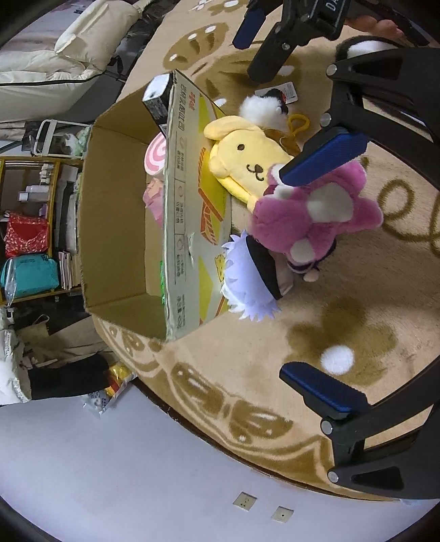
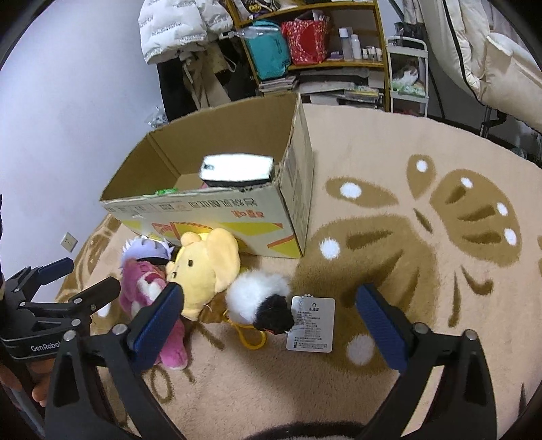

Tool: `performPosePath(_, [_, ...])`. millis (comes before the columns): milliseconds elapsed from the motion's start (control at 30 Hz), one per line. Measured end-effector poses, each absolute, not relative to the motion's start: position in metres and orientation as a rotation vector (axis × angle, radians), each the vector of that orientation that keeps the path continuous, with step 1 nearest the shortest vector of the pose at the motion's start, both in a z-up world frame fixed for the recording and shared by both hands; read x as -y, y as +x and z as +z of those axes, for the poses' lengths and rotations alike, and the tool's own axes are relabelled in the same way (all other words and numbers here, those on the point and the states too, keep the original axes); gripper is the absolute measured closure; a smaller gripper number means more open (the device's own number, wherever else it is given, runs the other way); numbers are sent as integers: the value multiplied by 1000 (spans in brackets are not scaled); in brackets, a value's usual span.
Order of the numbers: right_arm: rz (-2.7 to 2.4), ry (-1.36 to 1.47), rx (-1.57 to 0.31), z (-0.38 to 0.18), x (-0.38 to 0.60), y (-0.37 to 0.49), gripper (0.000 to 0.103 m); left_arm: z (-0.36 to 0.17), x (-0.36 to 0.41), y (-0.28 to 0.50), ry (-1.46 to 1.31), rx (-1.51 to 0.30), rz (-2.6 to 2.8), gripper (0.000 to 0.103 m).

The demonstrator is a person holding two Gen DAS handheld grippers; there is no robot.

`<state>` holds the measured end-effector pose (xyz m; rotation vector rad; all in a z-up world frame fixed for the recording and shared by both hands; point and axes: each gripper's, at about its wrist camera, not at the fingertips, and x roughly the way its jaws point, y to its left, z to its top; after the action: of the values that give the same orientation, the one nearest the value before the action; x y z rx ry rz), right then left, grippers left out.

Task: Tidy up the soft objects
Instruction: 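Withdraw both open tools from the box, then close the left tool on the pink bear while the right tool grasps the black-and-white plush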

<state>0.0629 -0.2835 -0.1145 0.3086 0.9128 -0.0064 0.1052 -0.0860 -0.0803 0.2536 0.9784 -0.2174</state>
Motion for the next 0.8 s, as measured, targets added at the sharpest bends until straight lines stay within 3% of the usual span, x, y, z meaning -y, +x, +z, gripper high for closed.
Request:
performPosePath(100, [-7, 305, -936, -122, 284, 68, 3, -87, 91, 108, 265, -987, -222, 0])
performPosePath(533, [-9, 306, -1036, -151, 283, 86, 29, -107, 111, 118, 296, -1021, -269, 0])
performPosePath(800, [-5, 302, -1053, -155, 281, 88, 30, -108, 123, 114, 322, -1020, -302, 0])
